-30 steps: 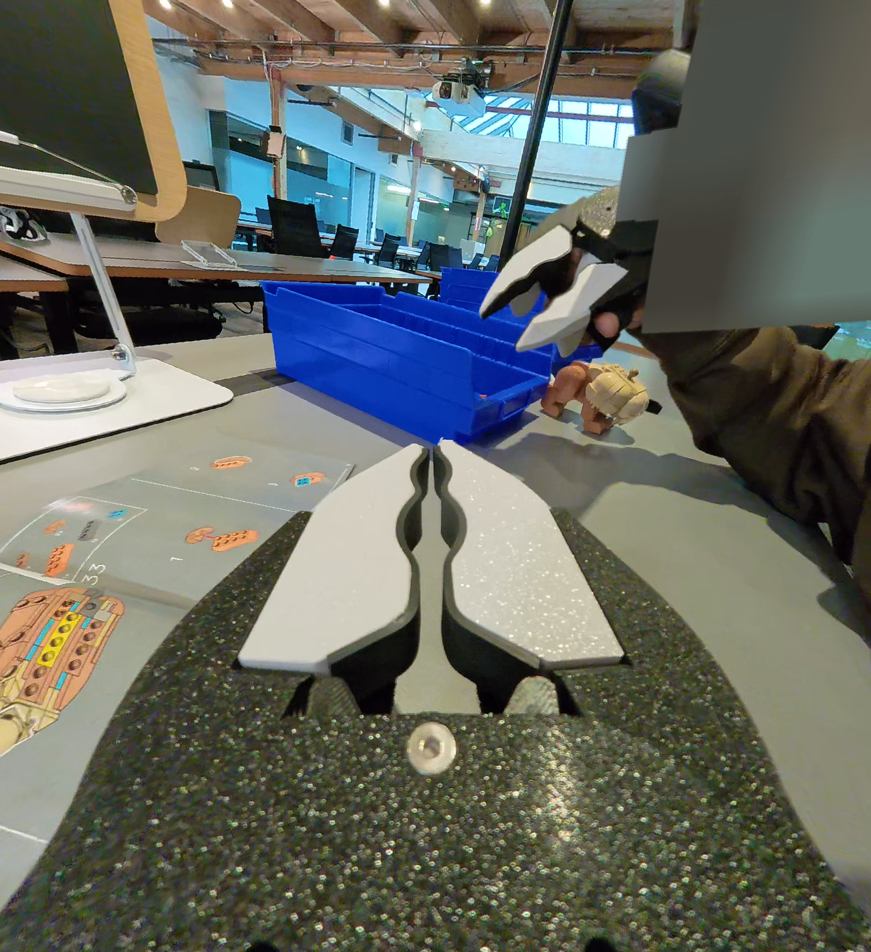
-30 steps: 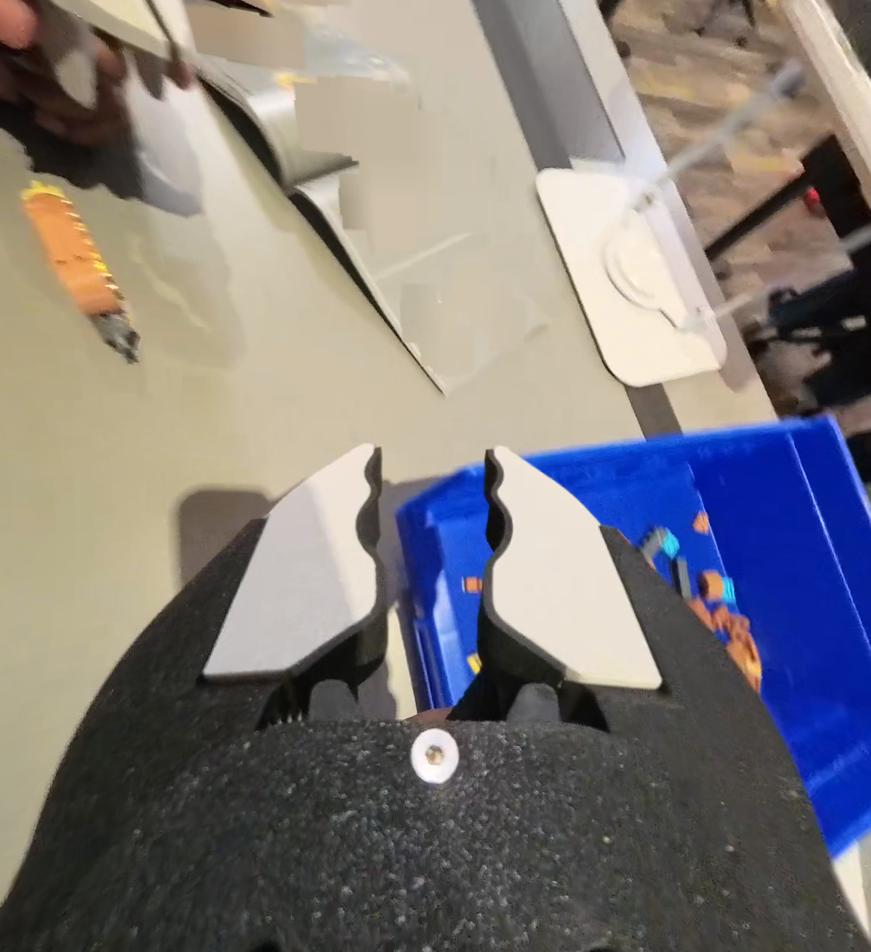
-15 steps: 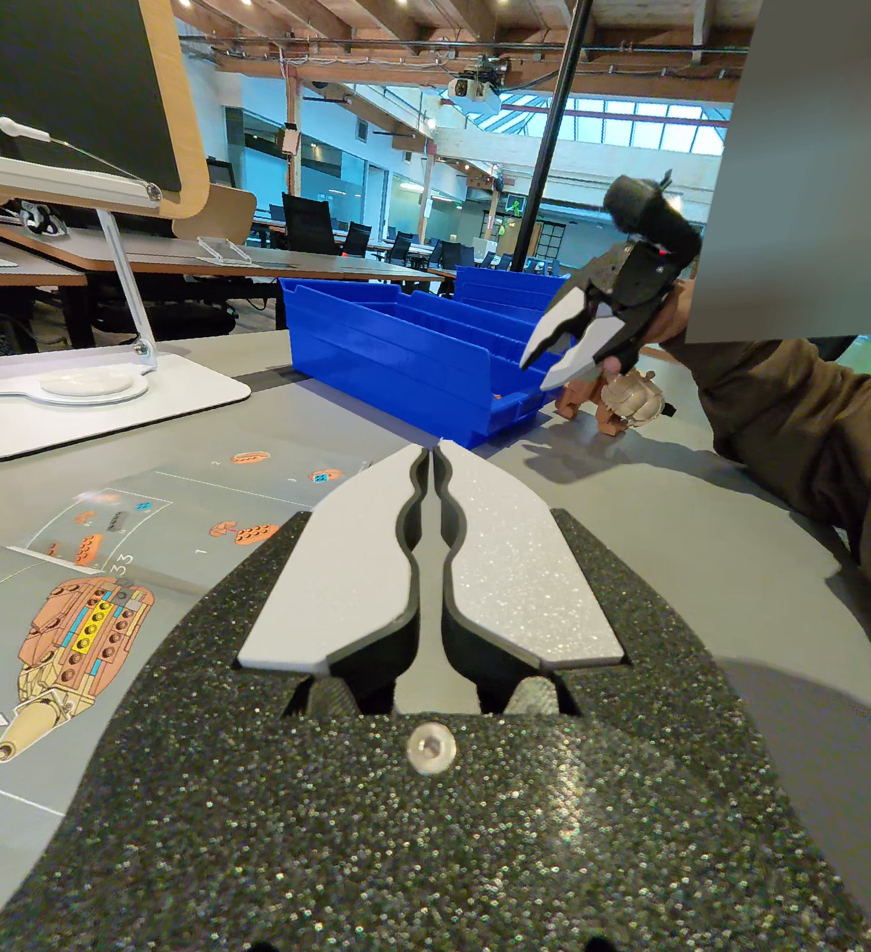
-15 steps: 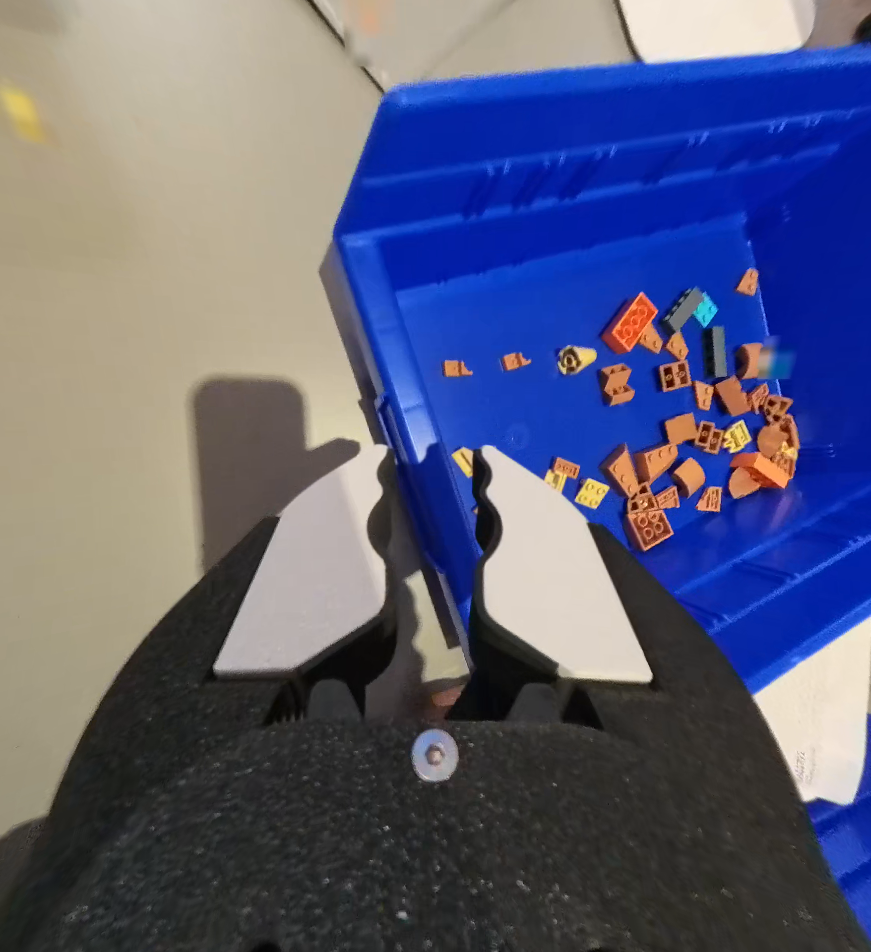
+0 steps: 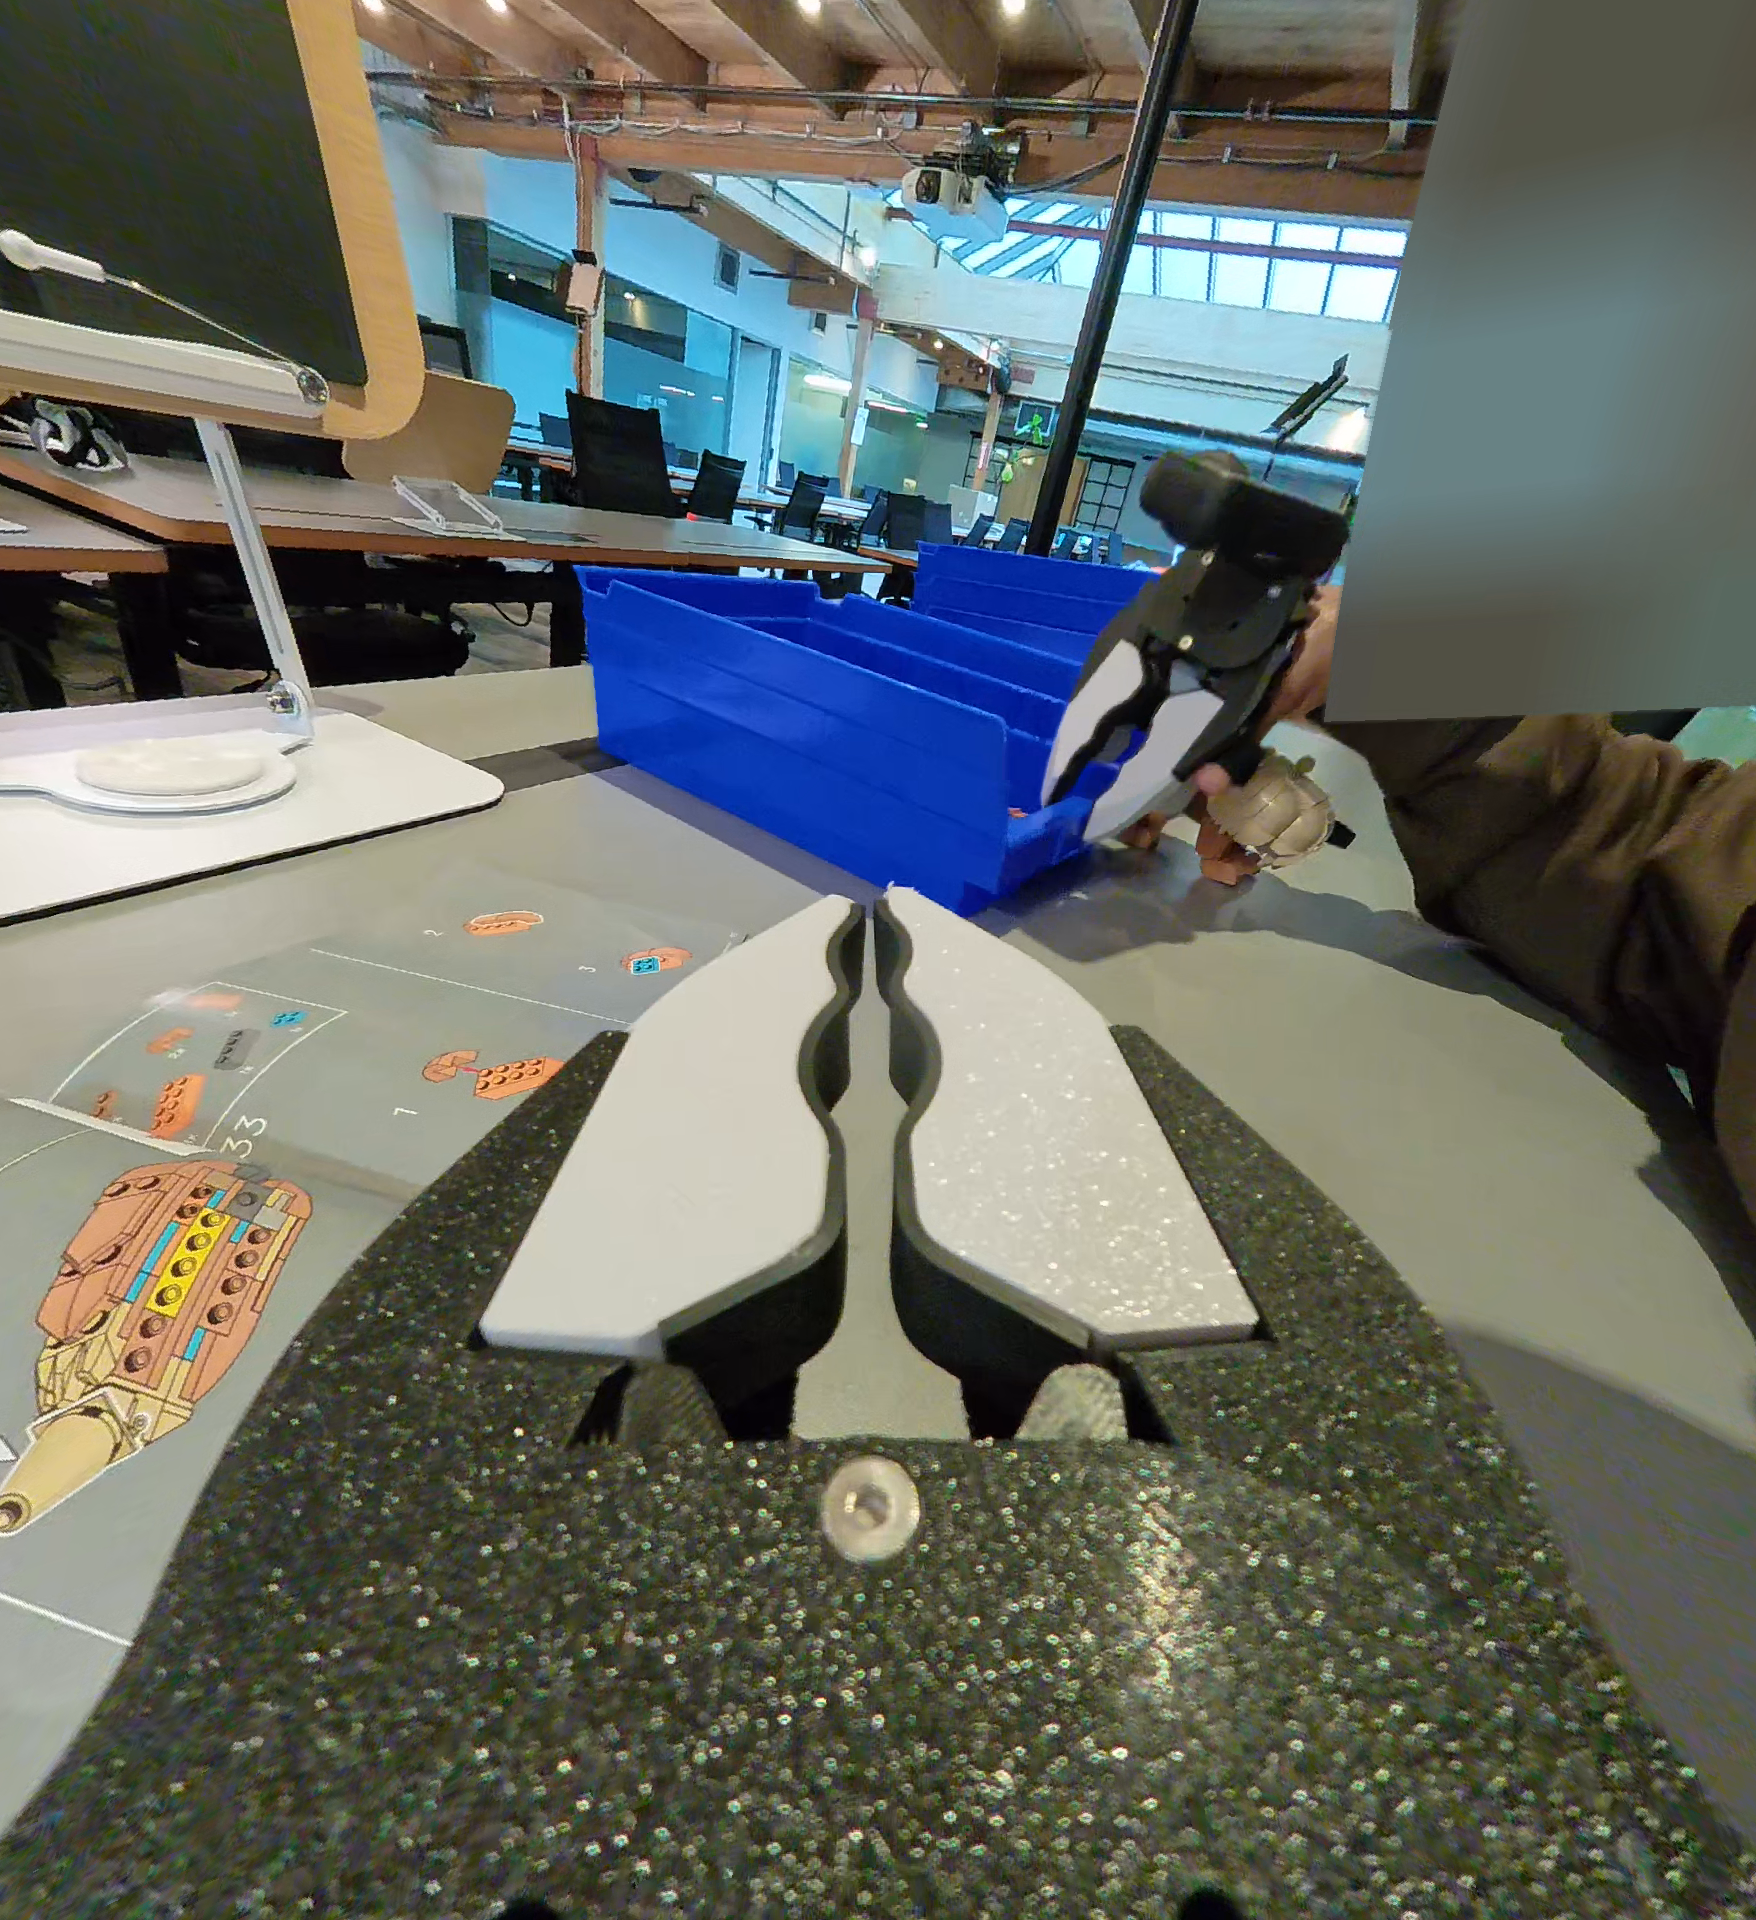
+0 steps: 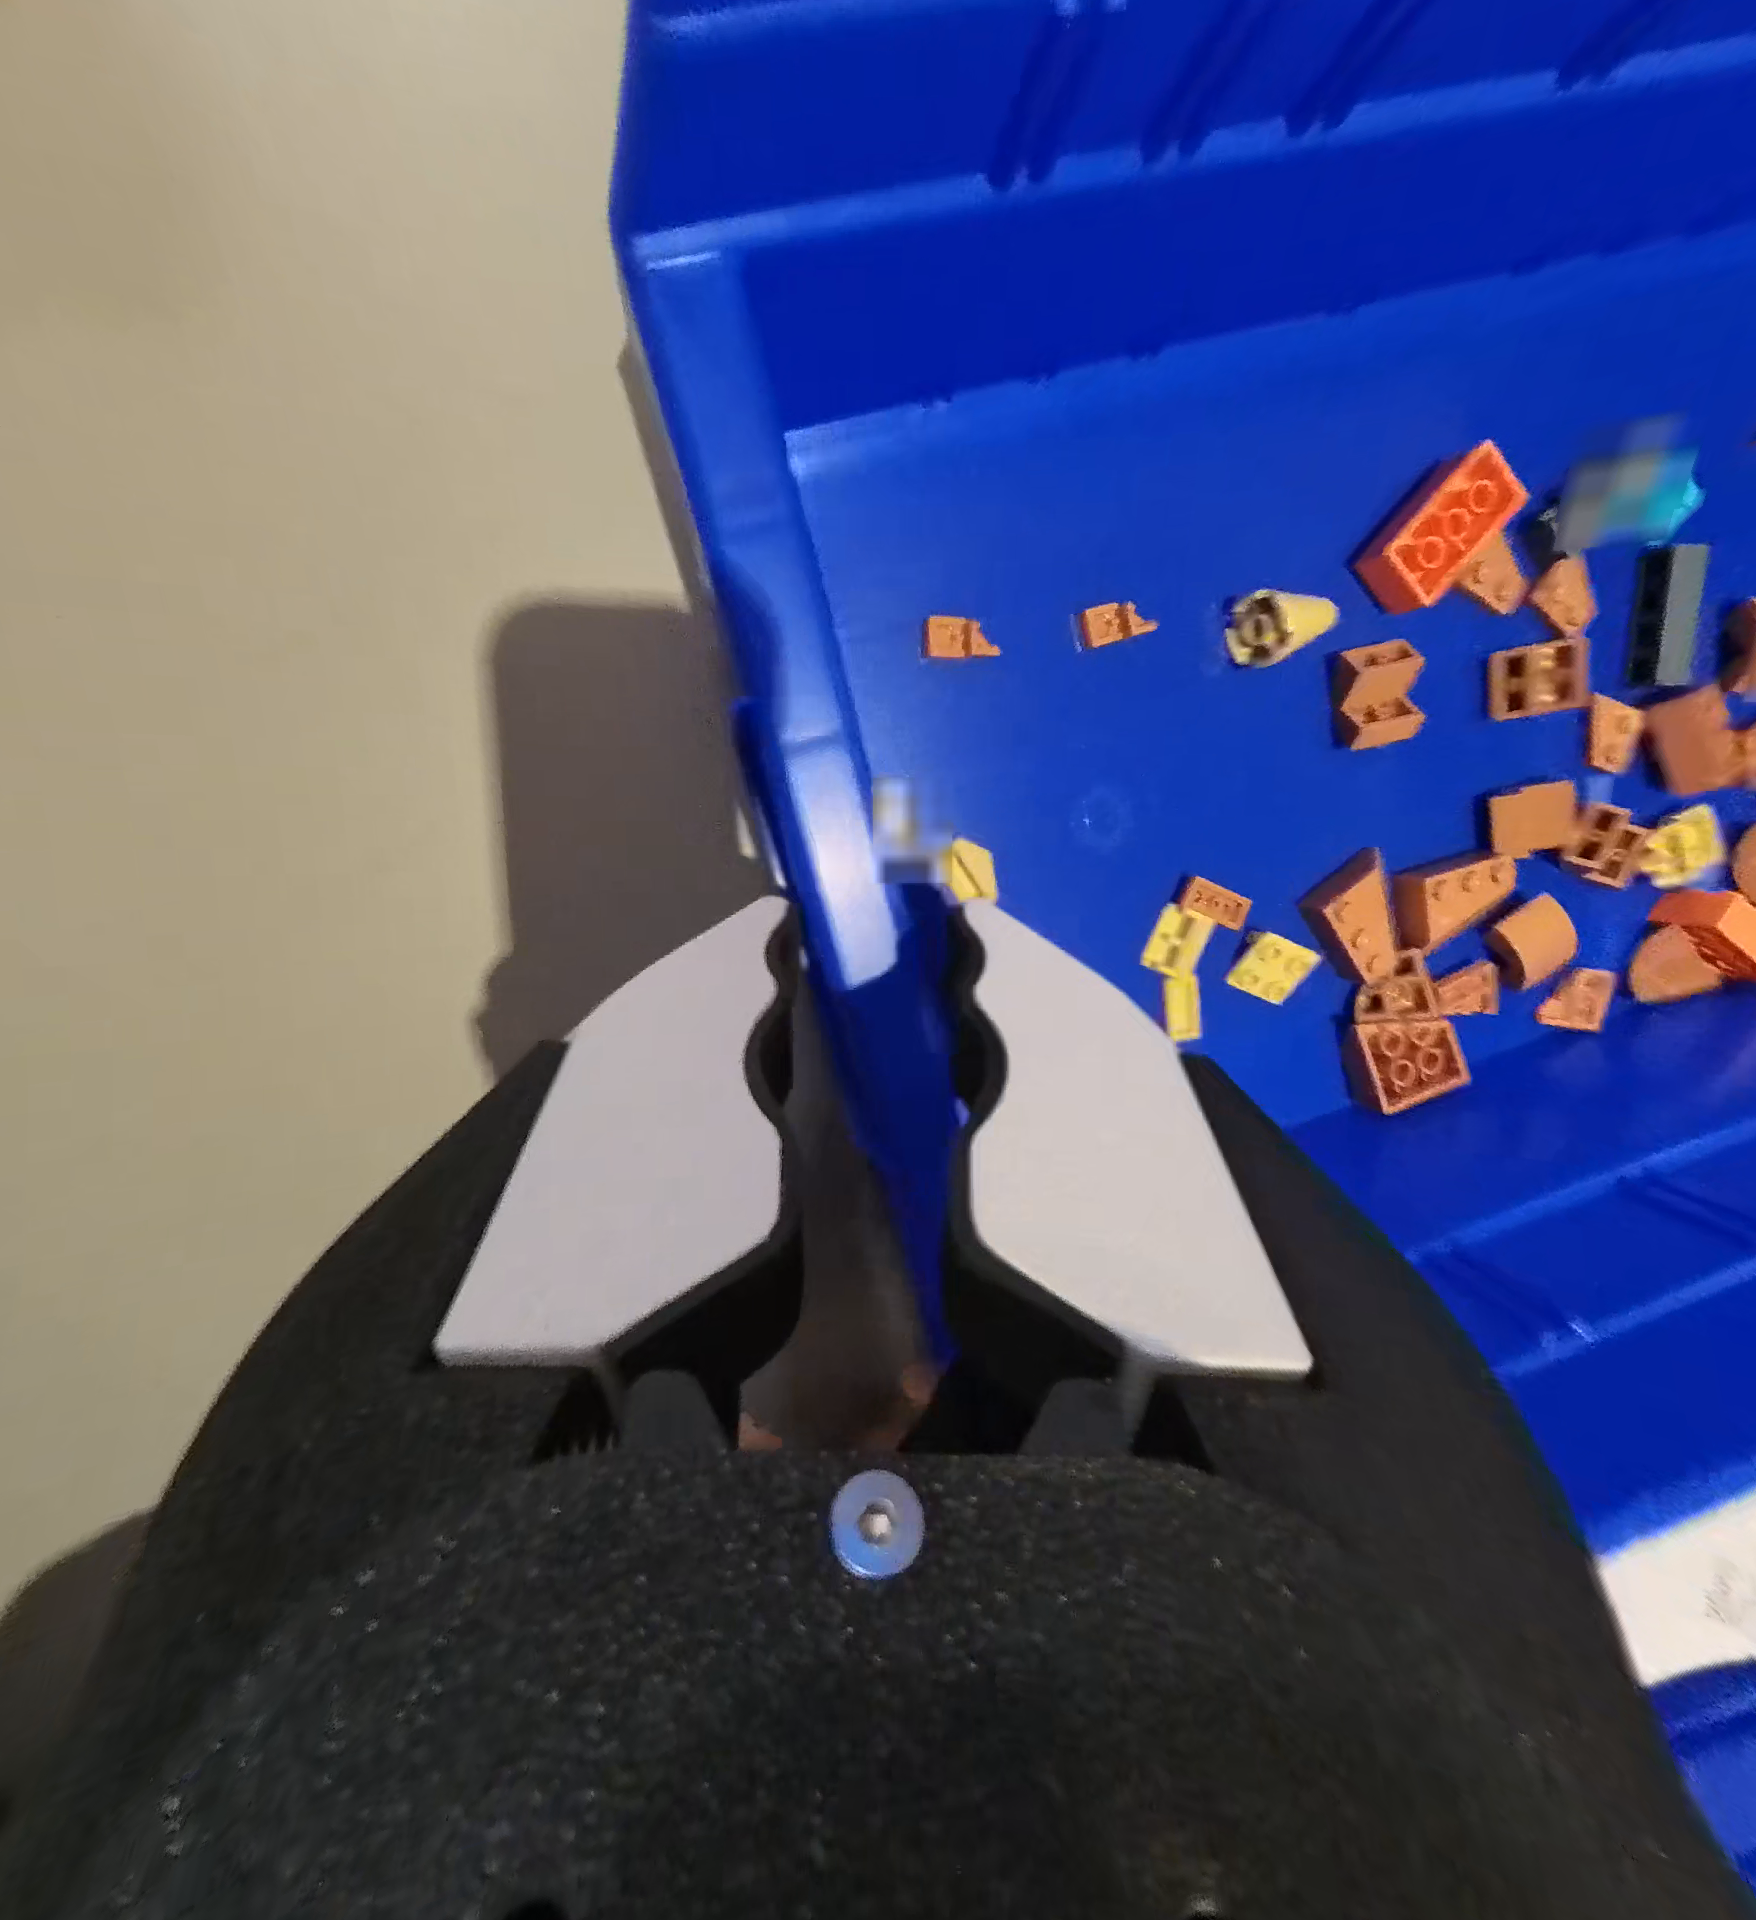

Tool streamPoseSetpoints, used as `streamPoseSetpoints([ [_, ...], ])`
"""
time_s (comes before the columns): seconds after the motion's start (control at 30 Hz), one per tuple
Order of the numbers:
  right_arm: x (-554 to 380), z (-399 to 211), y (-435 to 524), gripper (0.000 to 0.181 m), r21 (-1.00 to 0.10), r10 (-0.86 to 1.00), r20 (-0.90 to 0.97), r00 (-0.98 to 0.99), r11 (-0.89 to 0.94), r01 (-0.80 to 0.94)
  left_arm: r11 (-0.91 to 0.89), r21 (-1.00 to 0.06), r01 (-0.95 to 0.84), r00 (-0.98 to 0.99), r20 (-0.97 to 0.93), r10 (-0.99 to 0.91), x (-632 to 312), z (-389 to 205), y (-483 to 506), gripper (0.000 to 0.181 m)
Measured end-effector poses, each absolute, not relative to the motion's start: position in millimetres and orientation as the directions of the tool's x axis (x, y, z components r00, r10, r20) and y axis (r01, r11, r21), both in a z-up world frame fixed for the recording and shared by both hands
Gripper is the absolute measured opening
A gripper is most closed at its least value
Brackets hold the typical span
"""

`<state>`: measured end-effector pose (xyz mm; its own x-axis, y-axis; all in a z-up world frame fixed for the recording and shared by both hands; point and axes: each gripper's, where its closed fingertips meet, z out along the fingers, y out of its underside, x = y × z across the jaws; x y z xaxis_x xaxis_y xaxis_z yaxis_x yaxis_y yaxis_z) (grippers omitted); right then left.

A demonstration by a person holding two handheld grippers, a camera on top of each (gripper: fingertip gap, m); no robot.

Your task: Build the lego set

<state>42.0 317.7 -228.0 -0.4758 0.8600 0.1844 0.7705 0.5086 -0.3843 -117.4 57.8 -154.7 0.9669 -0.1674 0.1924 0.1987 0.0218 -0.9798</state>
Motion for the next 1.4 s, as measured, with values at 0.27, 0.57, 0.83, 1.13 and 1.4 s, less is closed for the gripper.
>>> streamPoseSetpoints([
  [0.27,46,-225,320,0.035,-0.277,0.856,0.084,-0.511,0.512,0.813,0.019,-0.983,0.184,0.97,0.179,-0.167,-116,-155,58,0.001],
  [0.57,21,-198,357,0.027,-0.311,0.923,0.124,-0.365,0.386,0.869,0.012,-0.982,0.189,0.967,0.184,-0.177,-114,-156,58,0.001],
  [0.83,13,-247,396,0.024,-0.003,0.932,0.166,-0.321,0.326,0.945,0.011,-0.984,0.176,0.969,0.171,-0.179,-112,-156,58,0.001],
  [1.13,14,-256,404,0.023,0.082,0.928,0.189,-0.321,0.311,0.947,0.009,-0.982,0.187,0.965,0.182,-0.19,-111,-156,57,0.001],
  [1.4,10,-263,408,0.017,0.135,0.932,0.169,-0.319,0.299,0.945,0.006,-0.983,0.185,0.964,0.181,-0.193,-109,-156,57,0.001],
])
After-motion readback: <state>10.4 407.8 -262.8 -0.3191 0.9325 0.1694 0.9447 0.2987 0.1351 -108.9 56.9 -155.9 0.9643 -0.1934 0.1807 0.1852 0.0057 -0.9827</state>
